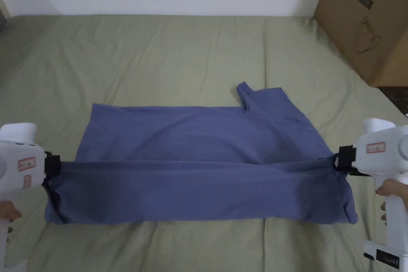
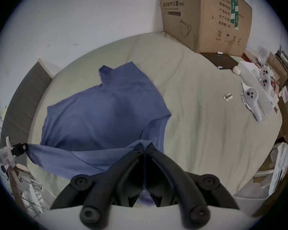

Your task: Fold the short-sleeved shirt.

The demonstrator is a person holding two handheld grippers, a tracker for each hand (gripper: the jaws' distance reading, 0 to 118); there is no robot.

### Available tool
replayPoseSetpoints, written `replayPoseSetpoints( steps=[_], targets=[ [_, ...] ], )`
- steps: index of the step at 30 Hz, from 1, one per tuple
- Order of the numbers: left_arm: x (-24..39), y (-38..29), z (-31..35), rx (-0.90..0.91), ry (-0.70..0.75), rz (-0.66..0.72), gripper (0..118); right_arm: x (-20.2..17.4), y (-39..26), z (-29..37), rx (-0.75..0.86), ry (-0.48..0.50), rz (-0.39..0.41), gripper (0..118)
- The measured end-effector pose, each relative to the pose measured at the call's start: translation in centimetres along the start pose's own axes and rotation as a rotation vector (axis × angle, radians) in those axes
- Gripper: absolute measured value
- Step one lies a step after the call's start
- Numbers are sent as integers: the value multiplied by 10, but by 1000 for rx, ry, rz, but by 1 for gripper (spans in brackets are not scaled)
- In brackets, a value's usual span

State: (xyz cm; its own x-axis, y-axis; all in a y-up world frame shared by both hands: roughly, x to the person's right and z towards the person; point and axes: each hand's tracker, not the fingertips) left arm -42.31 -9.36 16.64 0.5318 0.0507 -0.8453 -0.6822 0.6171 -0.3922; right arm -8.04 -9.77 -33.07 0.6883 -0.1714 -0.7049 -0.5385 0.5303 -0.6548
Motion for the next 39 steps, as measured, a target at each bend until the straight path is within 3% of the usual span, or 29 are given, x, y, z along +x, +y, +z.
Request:
replayPoseSetpoints(
  steps=[8,9,10,11,12,13,14,18,20,21,23,24,26,30,31,32,33,34,35,36,37,39],
  targets=[
    [14,7,-69,-99,76,-97,5,-14,18,-64,-69,-81,89,0],
    [15,5,-72,-109,89,-99,15,-15,16,-67,-70,-87,93,0],
    [14,3,-74,-120,95,-99,39,-13,15,-70,-71,-92,98,8],
    [13,0,-76,-131,93,-98,62,-14,13,-70,-72,-102,106,26],
    [11,-4,-73,-134,89,-91,87,-14,12,-69,-73,-112,113,56],
    [10,-7,-69,-131,85,-89,104,-13,10,-67,-76,-116,118,84],
    [9,-9,-62,-113,79,-87,105,-13,5,-61,-63,-116,120,83],
    [1,-20,-26,-70,74,-35,104,-7,-5,-35,7,-134,111,83],
    [-4,-31,-1,-38,9,9,95,-4,-13,-17,38,-115,103,77],
    [-6,-40,11,-18,-16,36,84,-2,-20,-7,60,-102,91,66],
    [-10,-56,24,-22,-30,53,30,1,-36,7,79,-79,71,3],
    [-12,-66,29,-31,-26,44,3,2,-45,10,73,-65,66,0],
    [-12,-84,32,-37,-18,43,0,4,-65,12,-3,-20,76,0],
    [-15,-108,26,-72,-39,87,1,-4,-100,12,-25,-61,95,0],
    [-15,-110,24,-66,-28,95,18,-3,-104,11,-28,-58,83,0],
    [-17,-110,20,-61,-17,107,47,-1,-109,11,-40,-36,45,0],
    [-18,-108,16,-63,-9,134,47,0,-113,9,-52,-18,18,0],
    [-20,-106,11,-74,-14,161,59,1,-115,7,-54,-15,13,0],
    [-21,-104,4,-85,-22,180,94,0,-118,7,-53,-23,19,0],
    [-21,-102,0,-85,-34,188,115,-1,-120,7,-58,-30,23,0],
    [-21,-100,-1,-72,-39,189,118,-2,-121,7,-61,-35,30,0],
    [-19,-92,-12,-71,-28,189,112,-3,-124,8,-64,-37,32,0]
  ],
)
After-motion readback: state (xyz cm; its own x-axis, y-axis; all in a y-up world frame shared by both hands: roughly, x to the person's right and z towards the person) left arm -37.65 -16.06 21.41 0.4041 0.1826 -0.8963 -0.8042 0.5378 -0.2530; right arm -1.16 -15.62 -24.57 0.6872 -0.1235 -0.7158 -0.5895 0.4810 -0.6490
